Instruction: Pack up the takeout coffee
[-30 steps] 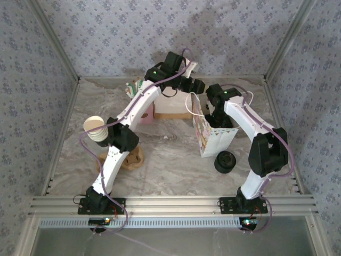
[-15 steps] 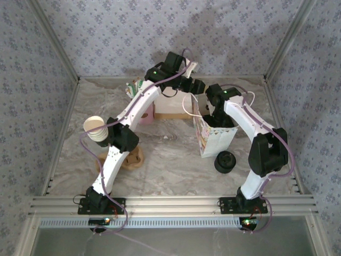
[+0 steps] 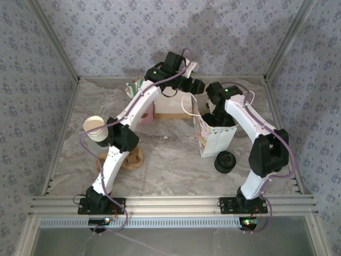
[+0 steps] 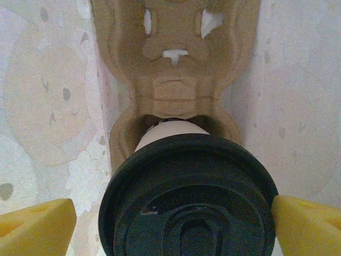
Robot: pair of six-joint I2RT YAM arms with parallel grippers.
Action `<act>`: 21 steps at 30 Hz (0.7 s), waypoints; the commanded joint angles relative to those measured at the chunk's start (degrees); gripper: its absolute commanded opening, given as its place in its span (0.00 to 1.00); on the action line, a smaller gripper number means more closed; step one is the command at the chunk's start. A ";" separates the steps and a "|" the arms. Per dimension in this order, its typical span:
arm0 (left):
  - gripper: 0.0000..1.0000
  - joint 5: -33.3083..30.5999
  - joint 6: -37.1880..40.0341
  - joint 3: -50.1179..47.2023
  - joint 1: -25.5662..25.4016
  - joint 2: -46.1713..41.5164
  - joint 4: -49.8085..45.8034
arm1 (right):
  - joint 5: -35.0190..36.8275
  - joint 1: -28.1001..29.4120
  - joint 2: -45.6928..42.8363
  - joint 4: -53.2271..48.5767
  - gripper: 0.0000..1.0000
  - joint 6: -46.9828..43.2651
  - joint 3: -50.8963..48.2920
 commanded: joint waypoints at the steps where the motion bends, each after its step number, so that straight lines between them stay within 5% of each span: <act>1: 0.69 0.02 -0.35 2.01 -0.36 -0.56 0.29 | 0.25 0.23 -1.32 -2.20 0.96 0.48 2.01; 21: 0.69 0.20 -0.70 2.27 -0.66 -0.52 0.75 | 1.75 0.38 -5.99 -5.16 0.96 1.53 6.86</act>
